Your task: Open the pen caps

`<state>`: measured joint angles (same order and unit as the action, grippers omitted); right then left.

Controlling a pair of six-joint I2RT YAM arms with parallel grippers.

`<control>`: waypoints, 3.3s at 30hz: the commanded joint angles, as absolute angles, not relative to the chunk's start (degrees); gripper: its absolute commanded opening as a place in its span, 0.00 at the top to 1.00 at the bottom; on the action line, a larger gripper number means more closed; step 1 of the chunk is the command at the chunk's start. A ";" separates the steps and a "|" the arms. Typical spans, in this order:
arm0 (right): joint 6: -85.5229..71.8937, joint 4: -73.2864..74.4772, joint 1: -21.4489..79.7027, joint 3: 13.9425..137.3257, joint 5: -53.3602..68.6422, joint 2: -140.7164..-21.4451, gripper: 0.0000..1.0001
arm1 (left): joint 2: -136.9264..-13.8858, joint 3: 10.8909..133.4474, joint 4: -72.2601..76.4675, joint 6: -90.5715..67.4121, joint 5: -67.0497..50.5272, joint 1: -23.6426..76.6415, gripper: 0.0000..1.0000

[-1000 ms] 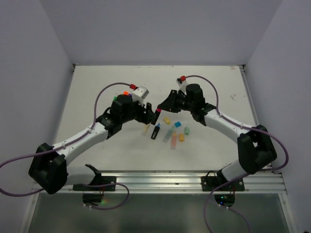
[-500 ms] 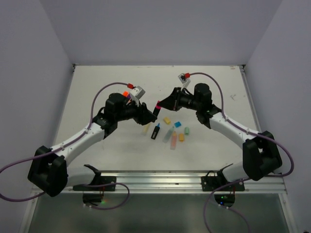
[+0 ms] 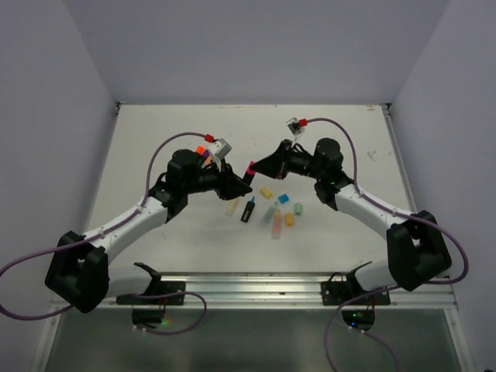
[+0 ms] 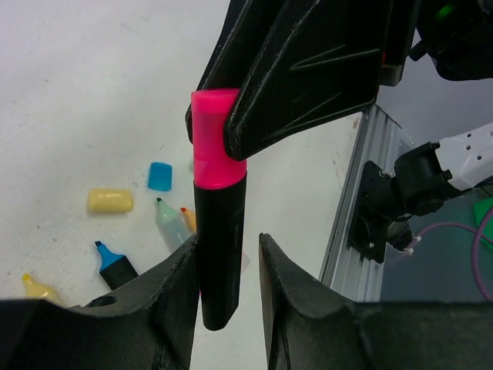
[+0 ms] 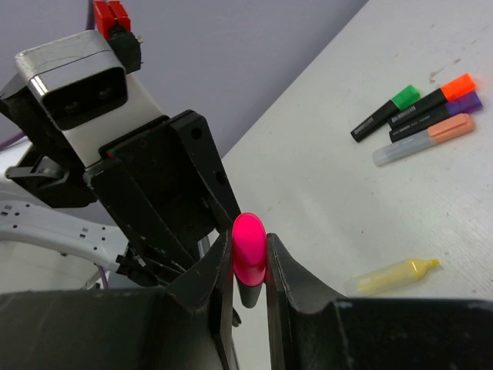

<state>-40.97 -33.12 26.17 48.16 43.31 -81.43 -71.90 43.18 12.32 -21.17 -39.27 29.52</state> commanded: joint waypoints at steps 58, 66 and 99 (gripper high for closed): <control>-43.24 -49.57 11.43 45.44 34.98 -69.35 1.00 | -77.69 30.59 27.60 -31.99 -47.90 33.05 1.00; -44.03 -49.75 7.30 46.84 35.33 -67.94 1.00 | -78.40 28.92 29.18 -33.05 -48.25 33.22 1.00; -39.31 -40.71 13.26 41.83 52.65 -71.10 1.00 | -74.96 47.54 18.46 -22.94 -43.33 30.59 0.05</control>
